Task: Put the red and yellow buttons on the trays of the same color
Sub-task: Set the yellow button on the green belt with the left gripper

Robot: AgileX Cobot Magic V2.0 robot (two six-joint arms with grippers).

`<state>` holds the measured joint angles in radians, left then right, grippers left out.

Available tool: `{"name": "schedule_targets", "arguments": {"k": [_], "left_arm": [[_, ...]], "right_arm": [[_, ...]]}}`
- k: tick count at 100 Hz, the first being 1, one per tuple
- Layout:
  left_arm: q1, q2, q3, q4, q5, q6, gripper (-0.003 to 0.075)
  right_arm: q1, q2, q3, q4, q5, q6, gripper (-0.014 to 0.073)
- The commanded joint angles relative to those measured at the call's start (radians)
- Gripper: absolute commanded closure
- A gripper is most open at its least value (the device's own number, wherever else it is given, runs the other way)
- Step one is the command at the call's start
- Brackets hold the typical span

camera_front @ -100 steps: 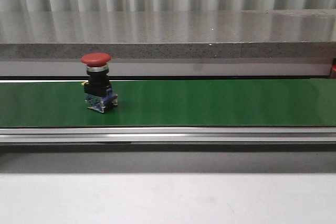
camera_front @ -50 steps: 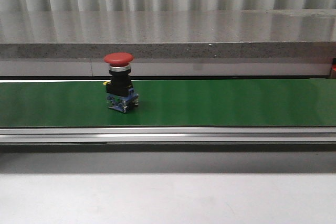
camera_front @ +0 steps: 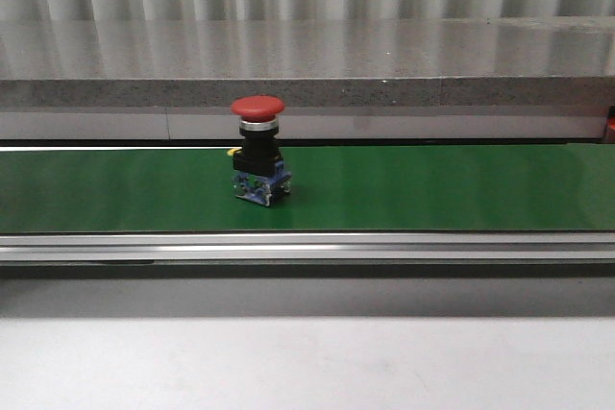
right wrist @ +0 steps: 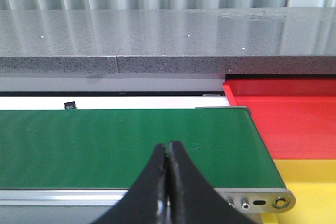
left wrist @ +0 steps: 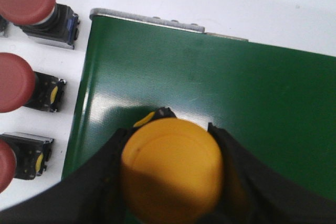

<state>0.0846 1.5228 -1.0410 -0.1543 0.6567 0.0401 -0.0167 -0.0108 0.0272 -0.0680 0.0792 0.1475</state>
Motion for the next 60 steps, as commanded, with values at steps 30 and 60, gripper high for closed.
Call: {"name": "schedule_targets", "arguments": {"k": [30,60], "left_arm": [[-0.006,-0.025,-0.043,0.001,-0.003,0.012,0.0080],[-0.008,-0.158,-0.045,0.001,-0.021,0.033,0.0080]], "right_arm": [[-0.004,-0.015,0.001,-0.010,-0.088,-0.004,0.0661],[-0.004,-0.015,0.001,-0.010,-0.088,-0.004,0.0661]]}}
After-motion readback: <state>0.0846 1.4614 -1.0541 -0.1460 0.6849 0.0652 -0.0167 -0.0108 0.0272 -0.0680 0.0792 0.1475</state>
